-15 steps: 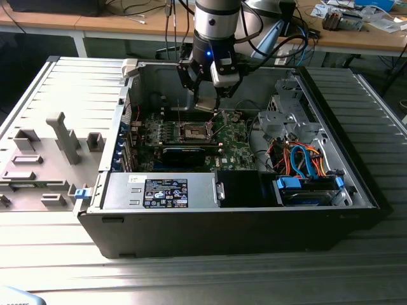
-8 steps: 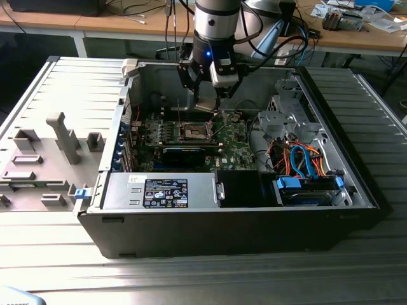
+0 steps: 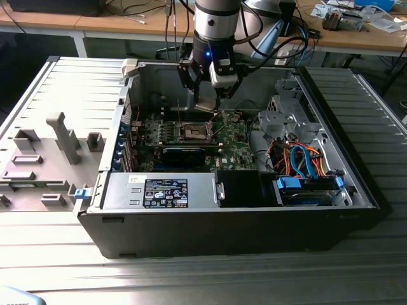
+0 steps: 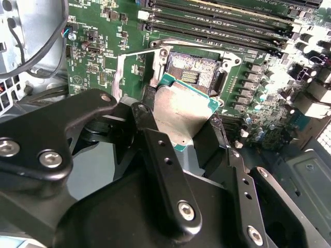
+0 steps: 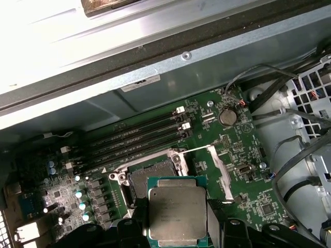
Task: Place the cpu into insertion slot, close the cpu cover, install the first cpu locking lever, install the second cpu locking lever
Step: 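Place the cpu into insertion slot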
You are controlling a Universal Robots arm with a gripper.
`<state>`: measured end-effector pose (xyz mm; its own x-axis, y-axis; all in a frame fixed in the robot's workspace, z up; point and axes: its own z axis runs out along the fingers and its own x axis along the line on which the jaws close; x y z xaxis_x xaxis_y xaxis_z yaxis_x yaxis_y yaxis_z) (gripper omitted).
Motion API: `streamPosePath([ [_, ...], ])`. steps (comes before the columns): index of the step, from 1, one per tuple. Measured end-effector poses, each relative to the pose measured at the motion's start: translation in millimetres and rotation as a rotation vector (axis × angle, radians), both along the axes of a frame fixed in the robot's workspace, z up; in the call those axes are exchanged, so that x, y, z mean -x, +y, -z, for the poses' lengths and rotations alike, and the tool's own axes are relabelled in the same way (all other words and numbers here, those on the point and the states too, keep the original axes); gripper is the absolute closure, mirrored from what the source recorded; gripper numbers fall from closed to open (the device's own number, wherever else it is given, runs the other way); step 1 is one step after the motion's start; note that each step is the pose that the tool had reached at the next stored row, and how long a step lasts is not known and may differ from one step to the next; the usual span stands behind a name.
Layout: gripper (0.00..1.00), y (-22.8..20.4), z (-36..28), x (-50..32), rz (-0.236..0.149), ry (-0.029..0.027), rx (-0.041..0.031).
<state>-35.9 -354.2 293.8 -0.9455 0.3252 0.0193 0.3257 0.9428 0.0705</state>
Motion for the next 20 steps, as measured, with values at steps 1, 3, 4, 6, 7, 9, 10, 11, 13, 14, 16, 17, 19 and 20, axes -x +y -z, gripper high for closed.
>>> streamPosePath([
  [1, 0.46, 0.0, 0.0, 0.0, 0.001, 0.0000, 0.0000],
  [3, 0.46, 0.0, 0.1, 0.0, 0.005, 0.0000, 0.0000],
  [4, 0.46, 0.0, 0.1, 0.0, 0.006, 0.0000, 0.0000],
  [6, 0.46, 0.0, 0.2, 0.0, 0.012, 0.0000, 0.0001],
  [7, 0.46, 0.0, 0.2, 0.0, 0.015, 0.0000, 0.0001],
  [9, 0.46, 0.0, 0.2, 0.0, 0.025, 0.0000, 0.0000],
  [10, 0.46, 0.0, 0.3, 0.0, 0.029, 0.0000, 0.0000],
  [11, 0.46, 0.0, 0.3, 0.0, 0.032, 0.0000, 0.0000],
  [13, 0.46, 0.0, 0.3, 0.0, 0.039, -0.0001, 0.0002],
  [14, 0.46, 0.0, 0.4, 0.0, 0.041, -0.0001, 0.0006],
  [16, 0.46, 0.0, 0.4, 0.0, 0.046, -0.0001, 0.0016],
  [17, 0.46, 0.0, 0.4, 0.0, 0.048, -0.0001, 0.0024],
  [19, 0.46, 0.0, 0.4, 0.0, 0.052, -0.0001, 0.0034],
  [20, 0.46, 0.0, 0.5, 0.0, 0.055, -0.0001, 0.0034],
])
